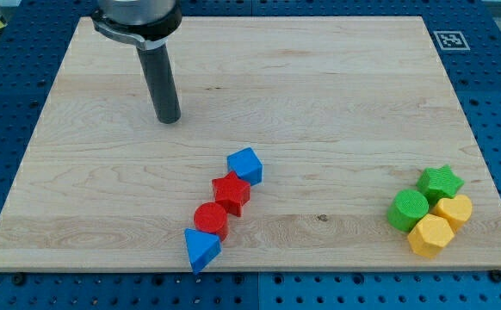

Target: Move your arm towards the bottom center

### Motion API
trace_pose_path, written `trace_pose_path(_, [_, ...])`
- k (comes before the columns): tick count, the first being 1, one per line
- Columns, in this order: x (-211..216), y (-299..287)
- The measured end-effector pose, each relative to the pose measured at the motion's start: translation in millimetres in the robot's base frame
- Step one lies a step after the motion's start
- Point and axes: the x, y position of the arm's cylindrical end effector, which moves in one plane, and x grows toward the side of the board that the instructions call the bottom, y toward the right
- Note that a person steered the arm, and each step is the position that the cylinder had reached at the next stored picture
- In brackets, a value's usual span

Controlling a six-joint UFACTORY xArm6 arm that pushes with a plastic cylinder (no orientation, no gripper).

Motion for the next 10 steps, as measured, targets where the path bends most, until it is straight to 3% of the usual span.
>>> trace_pose_path(2, [0.0,3.8])
trace_pose_path(4, [0.1,116.4])
trace_pose_path(6, [21.0,149.7])
trace_pose_path(8, [54.8,186.0])
trace_pose_path(10, [123.8,192.5])
